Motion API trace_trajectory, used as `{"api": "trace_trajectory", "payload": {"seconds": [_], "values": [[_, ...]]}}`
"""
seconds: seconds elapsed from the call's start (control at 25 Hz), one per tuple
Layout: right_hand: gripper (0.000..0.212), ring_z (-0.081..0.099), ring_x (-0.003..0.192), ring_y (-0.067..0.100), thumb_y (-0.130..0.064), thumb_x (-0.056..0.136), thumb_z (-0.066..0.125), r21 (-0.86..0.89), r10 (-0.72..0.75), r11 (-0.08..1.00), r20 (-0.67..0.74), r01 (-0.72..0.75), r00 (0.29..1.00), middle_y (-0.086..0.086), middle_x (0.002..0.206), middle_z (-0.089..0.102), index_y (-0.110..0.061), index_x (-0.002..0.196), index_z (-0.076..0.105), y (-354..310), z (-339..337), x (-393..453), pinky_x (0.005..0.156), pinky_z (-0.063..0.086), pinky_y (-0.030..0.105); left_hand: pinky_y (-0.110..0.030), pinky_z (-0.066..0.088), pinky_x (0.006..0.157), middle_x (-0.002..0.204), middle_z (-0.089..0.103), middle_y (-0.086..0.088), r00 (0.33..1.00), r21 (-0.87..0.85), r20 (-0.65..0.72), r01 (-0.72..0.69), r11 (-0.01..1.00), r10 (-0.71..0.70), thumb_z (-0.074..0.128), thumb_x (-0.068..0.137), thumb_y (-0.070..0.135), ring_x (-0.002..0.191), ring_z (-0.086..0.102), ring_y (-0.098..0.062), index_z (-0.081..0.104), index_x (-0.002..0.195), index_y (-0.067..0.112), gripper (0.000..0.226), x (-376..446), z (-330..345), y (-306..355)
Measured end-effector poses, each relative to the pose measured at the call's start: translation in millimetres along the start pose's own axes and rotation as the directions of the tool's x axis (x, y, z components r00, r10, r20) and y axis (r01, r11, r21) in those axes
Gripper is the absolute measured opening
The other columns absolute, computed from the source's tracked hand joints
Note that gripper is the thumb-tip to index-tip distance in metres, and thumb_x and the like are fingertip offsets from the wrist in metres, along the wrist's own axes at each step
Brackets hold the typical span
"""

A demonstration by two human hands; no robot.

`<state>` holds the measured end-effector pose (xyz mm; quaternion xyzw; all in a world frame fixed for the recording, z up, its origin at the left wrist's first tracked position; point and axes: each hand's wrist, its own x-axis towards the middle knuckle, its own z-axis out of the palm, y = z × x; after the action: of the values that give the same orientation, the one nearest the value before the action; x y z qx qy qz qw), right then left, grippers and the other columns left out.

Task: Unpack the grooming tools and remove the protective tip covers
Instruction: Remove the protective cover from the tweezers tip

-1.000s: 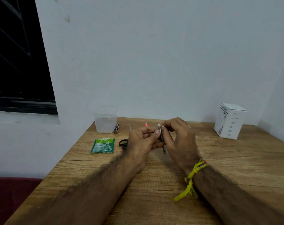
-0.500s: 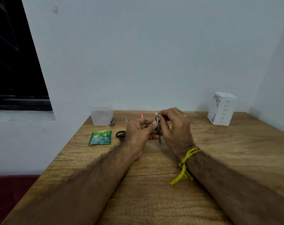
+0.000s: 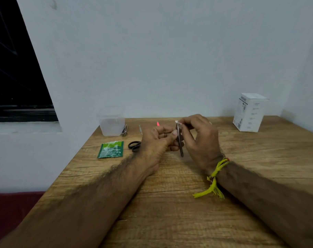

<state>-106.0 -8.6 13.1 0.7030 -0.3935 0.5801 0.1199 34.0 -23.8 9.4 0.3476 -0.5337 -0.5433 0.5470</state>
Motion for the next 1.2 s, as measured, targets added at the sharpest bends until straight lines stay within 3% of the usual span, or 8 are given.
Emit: {"api": "trace_trajectory", "payload": {"seconds": [0.56, 0.76, 0.92, 1.2], "values": [[0.007, 0.062, 0.082, 0.021, 0.002, 0.086, 0.068, 0.007, -0.044, 0.999, 0.089, 0.043, 0.995, 0.006, 0.086, 0.067, -0.002, 0.091, 0.070, 4.4, -2.9, -2.8, 0.075, 0.051, 0.043, -0.026, 0.059, 0.055, 0.074, 0.075, -0.010, 0.997, -0.073, 0.045, 0.060, 0.995, -0.057, 0.067, 0.091, 0.001, 0.059, 0.072, -0.015, 0.073, 0.094, 0.003, 0.007, 1.7, -3.2, 1.2], [0.008, 0.060, 0.080, 0.013, 0.003, 0.086, 0.070, 0.037, -0.034, 0.999, 0.063, 0.032, 0.997, 0.004, 0.085, 0.067, -0.002, 0.092, 0.071, 5.7, -4.7, -0.7, 0.076, 0.047, 0.021, -0.027, 0.061, 0.059, 0.076, 0.075, -0.008, 0.996, -0.095, 0.062, 0.073, 0.993, -0.067, 0.066, 0.091, 0.002, 0.061, 0.072, -0.014, 0.073, 0.096, 0.003, 0.008, 1.7, -4.1, 3.1], [0.005, 0.063, 0.079, 0.022, 0.003, 0.085, 0.070, 0.033, -0.052, 0.998, 0.067, 0.050, 0.996, 0.009, 0.083, 0.067, 0.001, 0.089, 0.071, 2.2, -7.0, -1.5, 0.075, 0.050, 0.033, -0.030, 0.063, 0.064, 0.076, 0.075, -0.008, 0.997, -0.067, 0.048, 0.064, 0.996, -0.061, 0.067, 0.090, 0.003, 0.063, 0.072, -0.014, 0.073, 0.097, 0.002, 0.009, 0.7, -2.5, 3.7], [0.004, 0.062, 0.079, 0.025, 0.001, 0.086, 0.068, 0.020, -0.042, 0.999, 0.118, 0.040, 0.992, 0.010, 0.084, 0.066, 0.002, 0.089, 0.071, -1.6, -8.8, -2.3, 0.075, 0.050, 0.042, -0.032, 0.062, 0.066, 0.074, 0.075, -0.008, 0.998, -0.057, 0.011, 0.065, 0.996, -0.065, 0.066, 0.090, 0.000, 0.063, 0.072, -0.016, 0.072, 0.091, 0.004, 0.007, -1.9, -0.1, 6.9]]}}
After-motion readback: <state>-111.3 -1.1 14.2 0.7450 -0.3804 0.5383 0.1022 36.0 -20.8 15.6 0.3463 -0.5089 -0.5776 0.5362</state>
